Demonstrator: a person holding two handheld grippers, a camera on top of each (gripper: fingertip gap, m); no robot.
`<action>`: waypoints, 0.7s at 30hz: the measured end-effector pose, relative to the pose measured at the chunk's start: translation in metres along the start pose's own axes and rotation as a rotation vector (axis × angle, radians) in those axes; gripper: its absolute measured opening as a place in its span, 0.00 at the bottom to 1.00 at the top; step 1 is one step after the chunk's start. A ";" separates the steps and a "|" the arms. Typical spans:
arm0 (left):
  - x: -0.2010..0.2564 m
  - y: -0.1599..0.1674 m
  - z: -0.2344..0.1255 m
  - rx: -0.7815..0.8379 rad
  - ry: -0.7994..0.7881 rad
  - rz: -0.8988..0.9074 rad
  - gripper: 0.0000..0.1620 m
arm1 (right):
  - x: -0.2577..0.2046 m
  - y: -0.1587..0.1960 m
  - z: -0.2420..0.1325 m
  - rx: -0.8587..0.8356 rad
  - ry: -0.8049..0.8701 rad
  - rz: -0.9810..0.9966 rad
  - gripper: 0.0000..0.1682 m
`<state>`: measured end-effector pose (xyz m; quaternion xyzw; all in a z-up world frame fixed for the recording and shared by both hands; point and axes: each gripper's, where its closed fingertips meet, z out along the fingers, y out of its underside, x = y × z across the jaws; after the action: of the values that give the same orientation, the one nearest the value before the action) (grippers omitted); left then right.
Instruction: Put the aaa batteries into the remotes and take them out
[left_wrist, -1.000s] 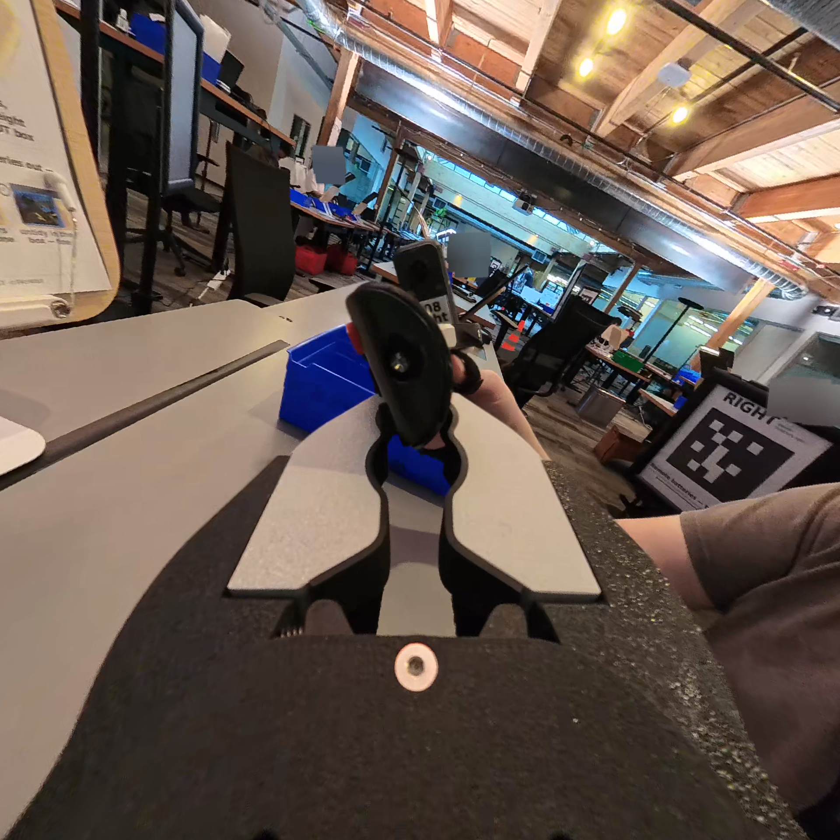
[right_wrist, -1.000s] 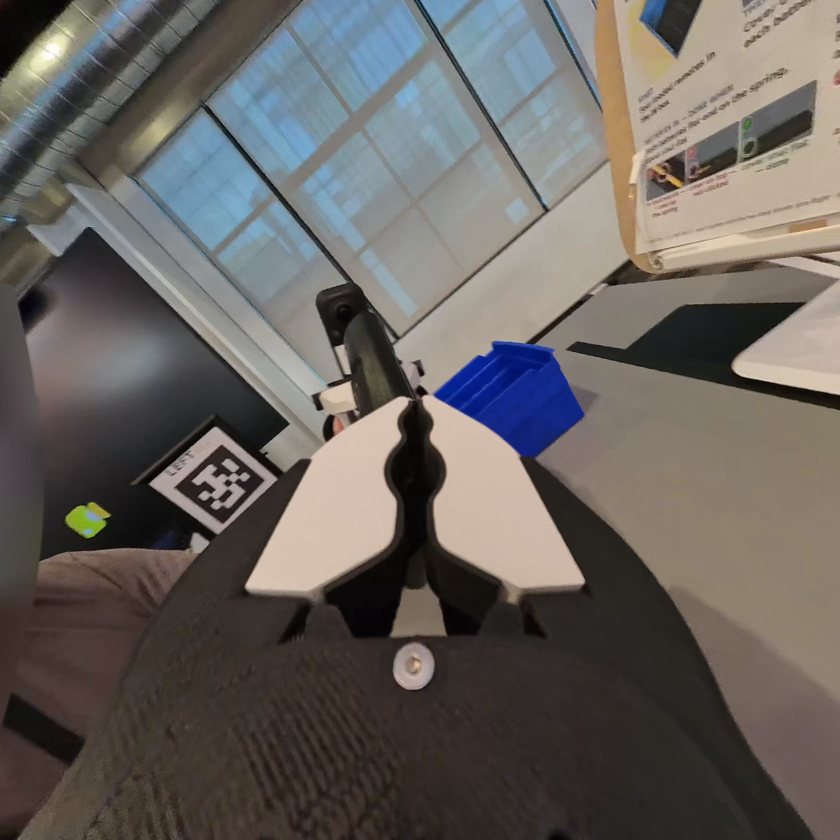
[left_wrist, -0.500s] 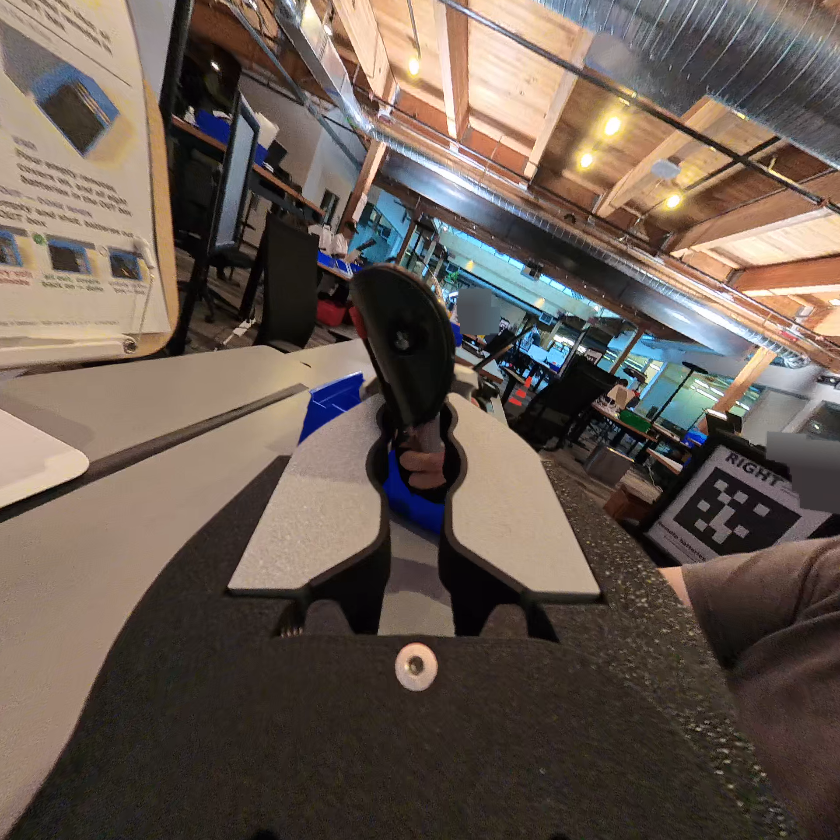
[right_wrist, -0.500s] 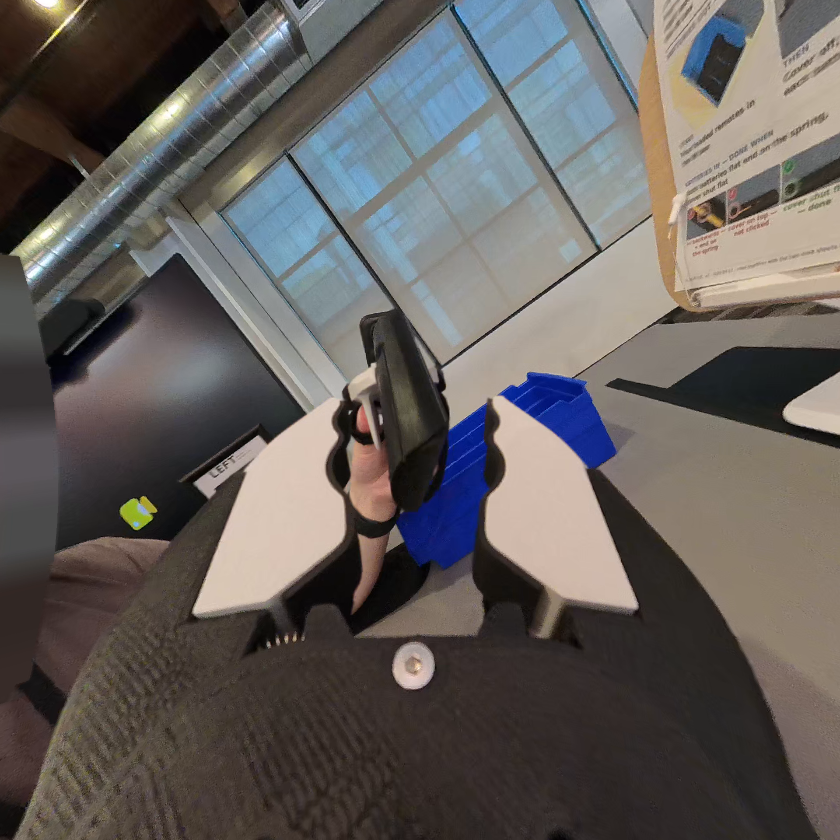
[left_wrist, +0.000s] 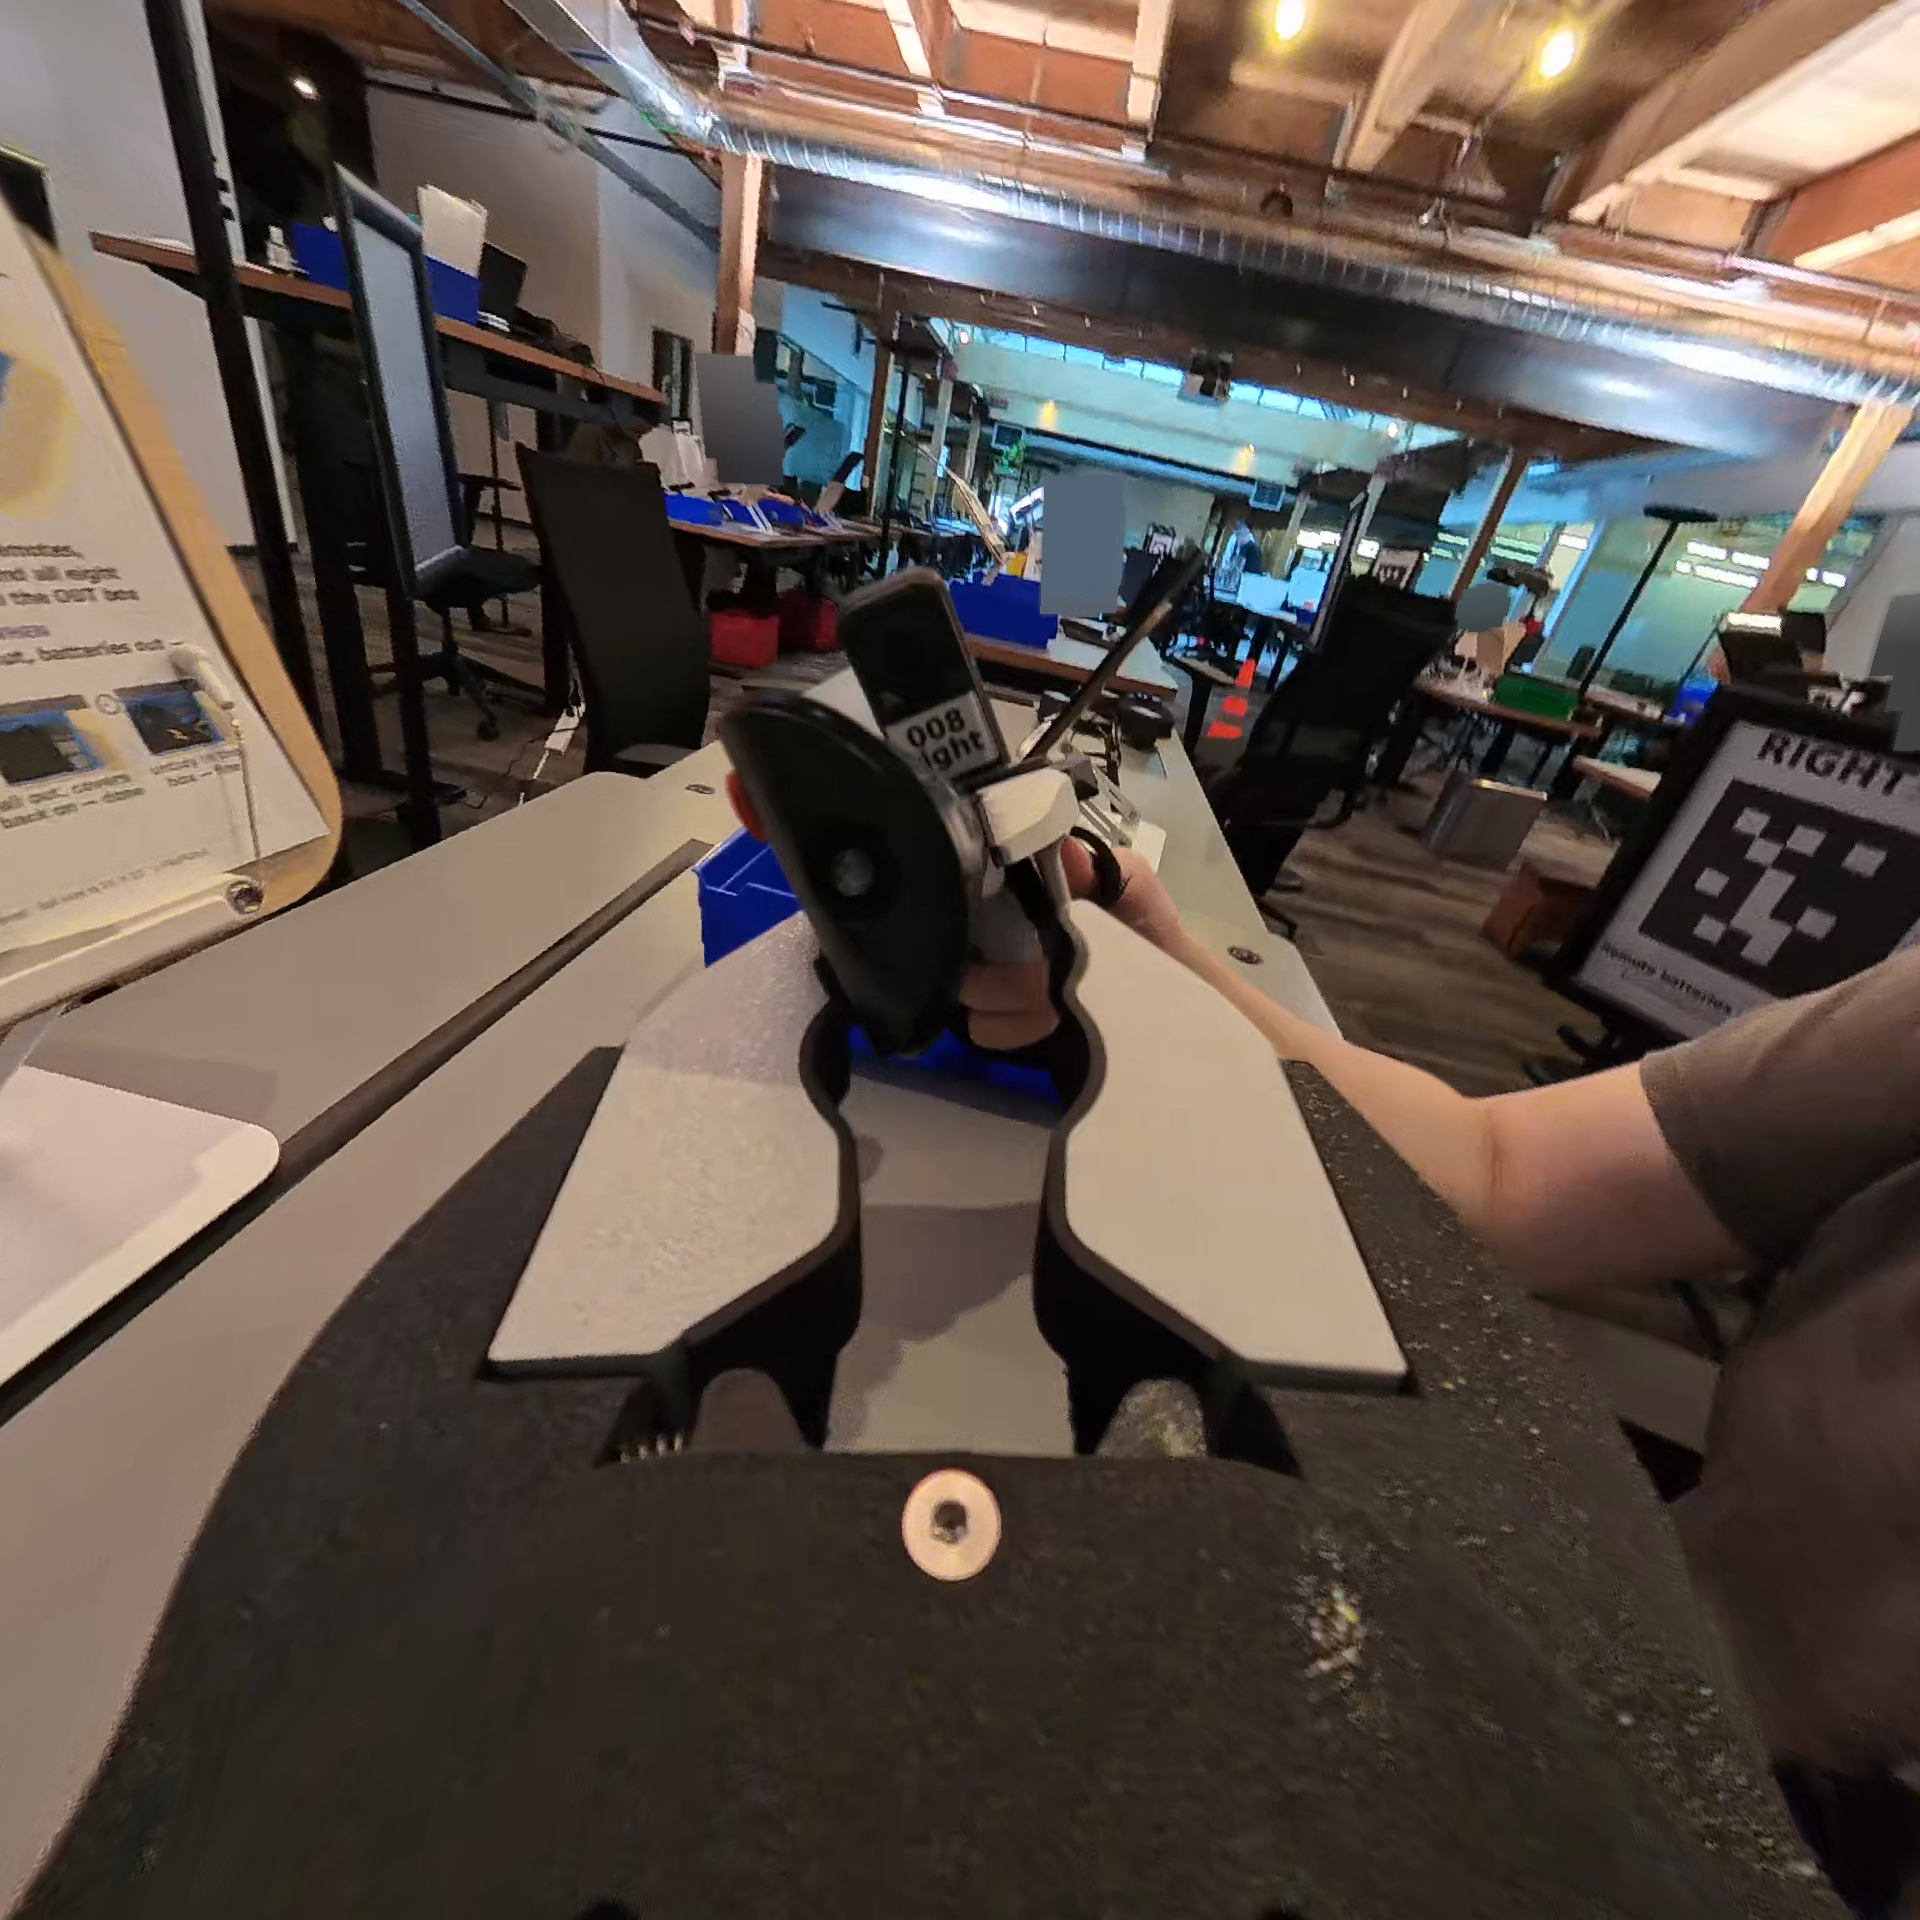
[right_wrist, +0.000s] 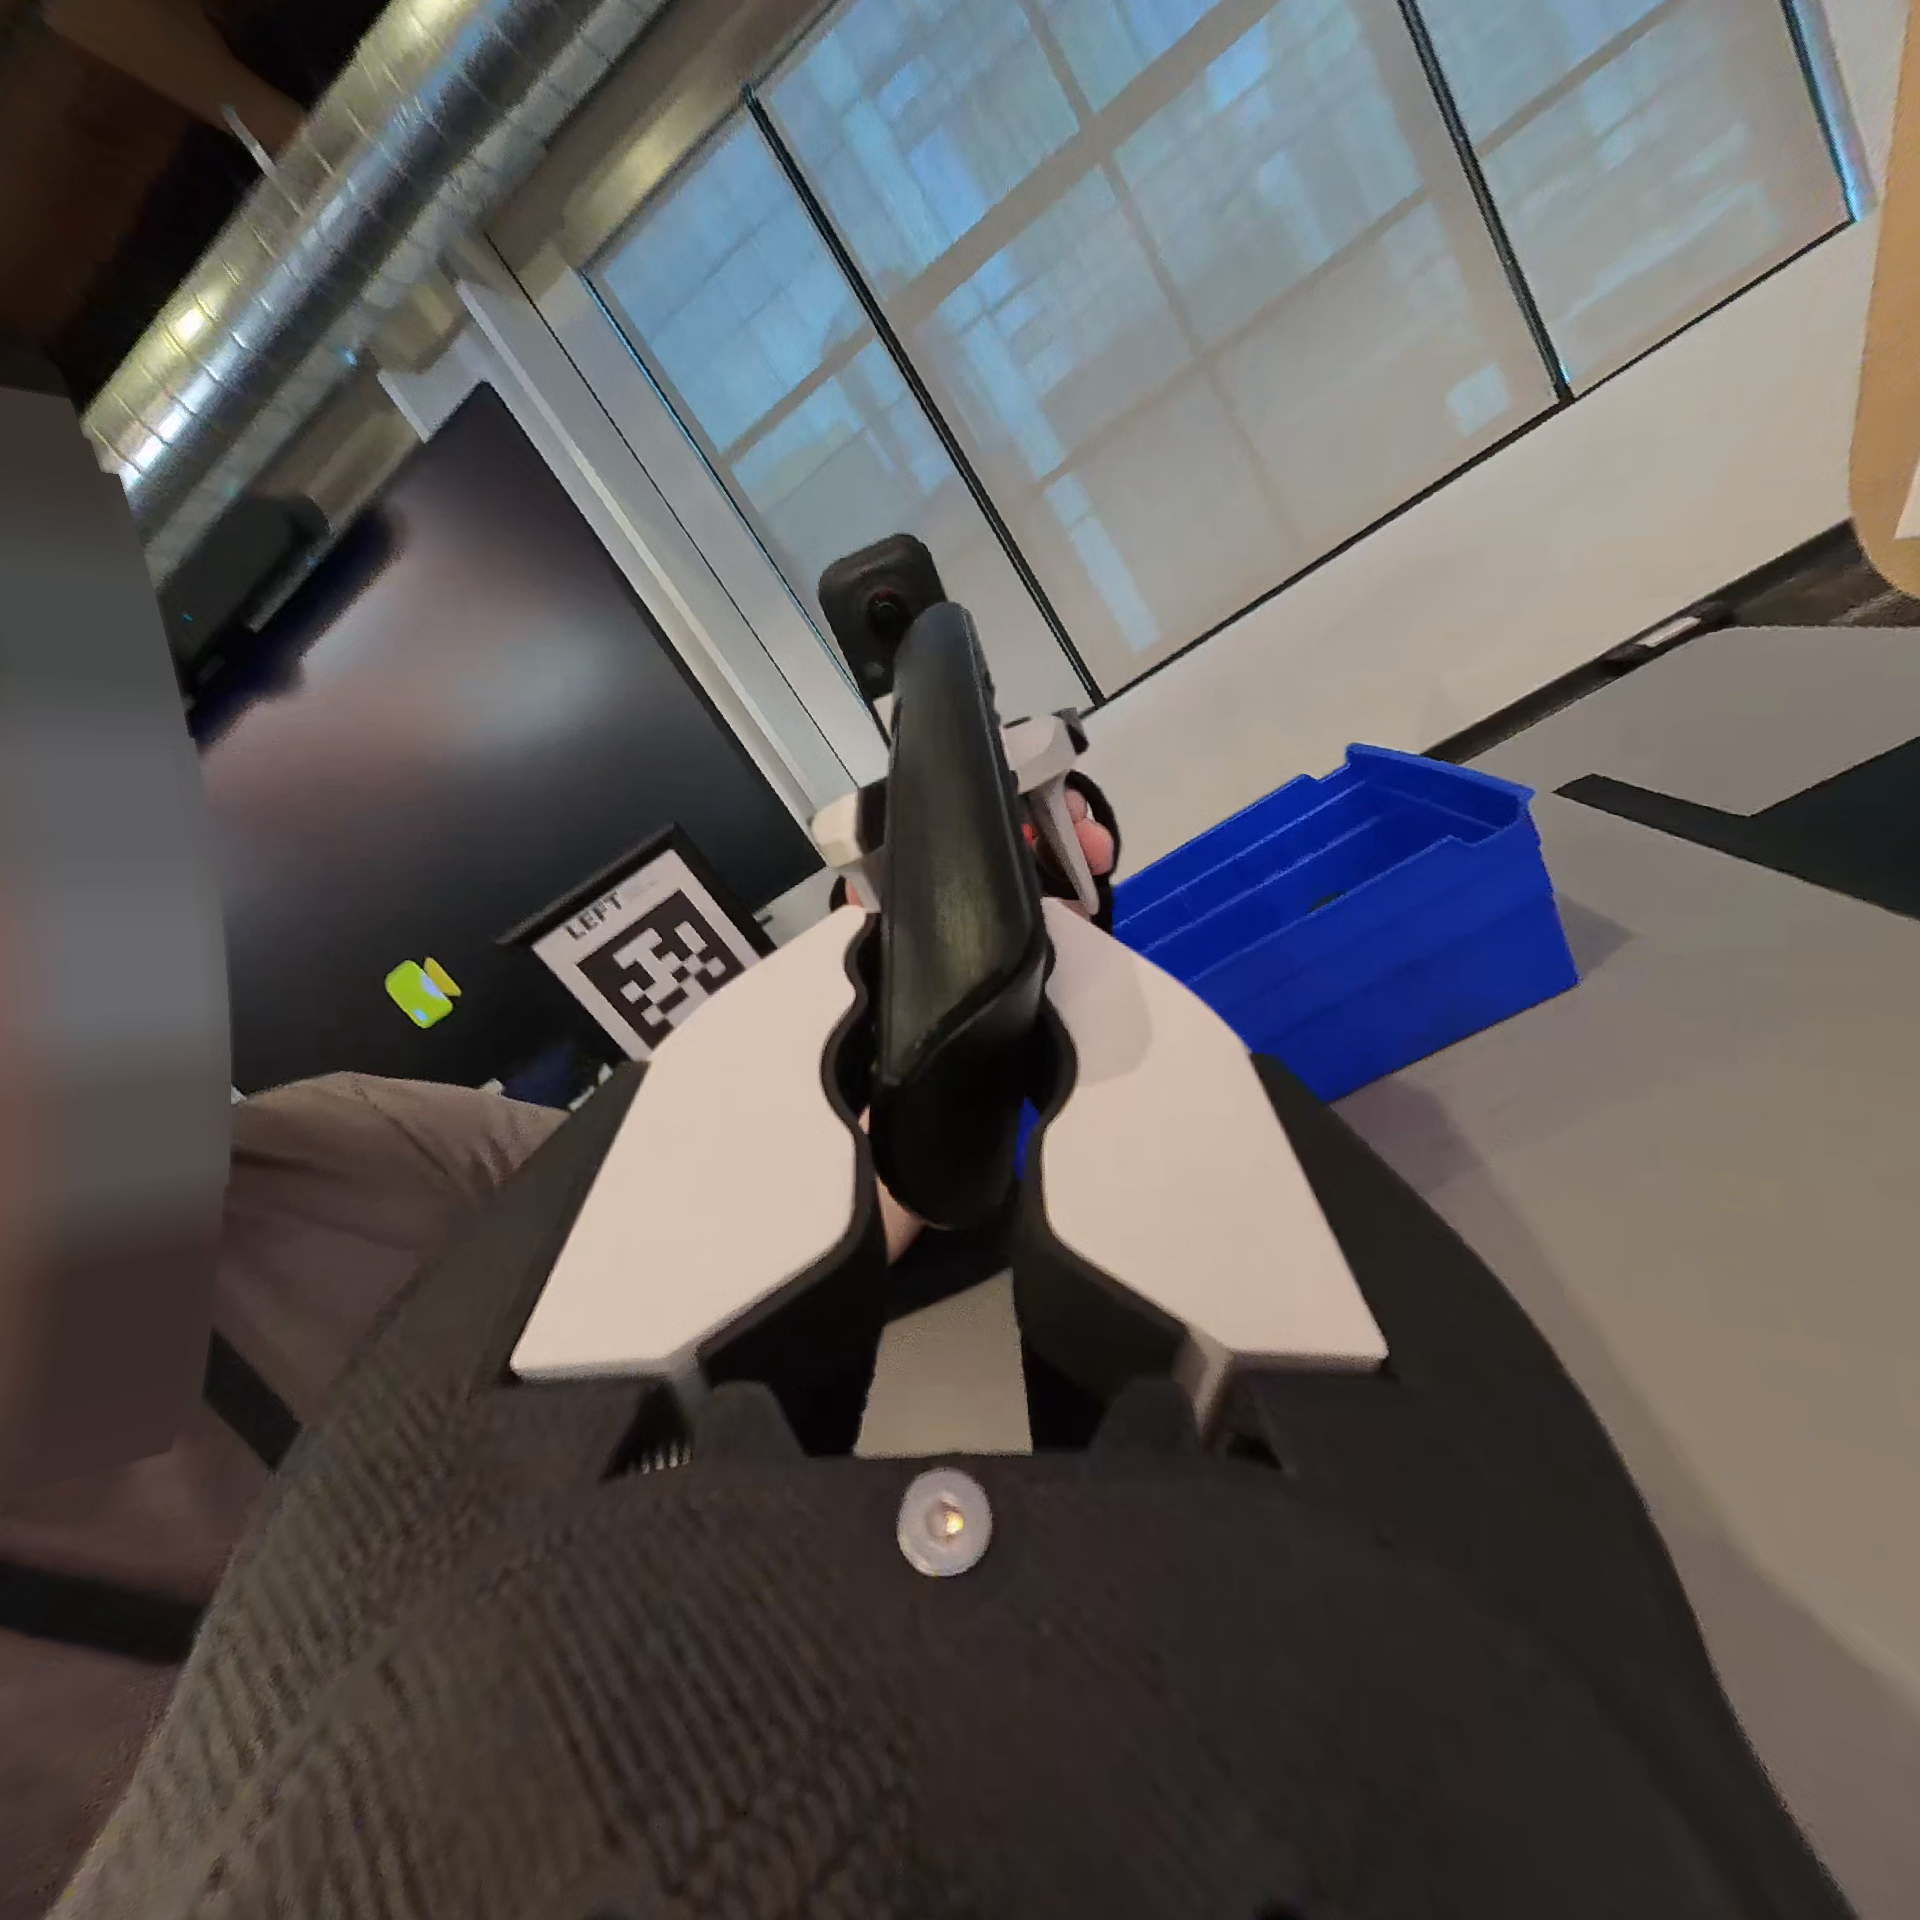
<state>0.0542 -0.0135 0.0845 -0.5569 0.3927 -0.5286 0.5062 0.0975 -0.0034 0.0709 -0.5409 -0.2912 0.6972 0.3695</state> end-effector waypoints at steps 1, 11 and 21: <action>0.003 0.001 0.001 -0.011 0.006 0.021 0.22 | -0.003 0.000 -0.001 -0.012 0.000 -0.013 0.16; 0.012 0.015 0.006 -0.133 -0.003 0.128 0.27 | -0.017 0.000 0.004 -0.059 0.029 -0.084 0.15; 0.012 0.013 0.011 -0.110 -0.009 0.111 0.28 | -0.018 0.000 0.019 -0.009 0.008 -0.091 0.15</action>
<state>0.0683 -0.0256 0.0749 -0.5638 0.4489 -0.4749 0.5051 0.0819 -0.0187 0.0851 -0.5318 -0.3170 0.6762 0.3994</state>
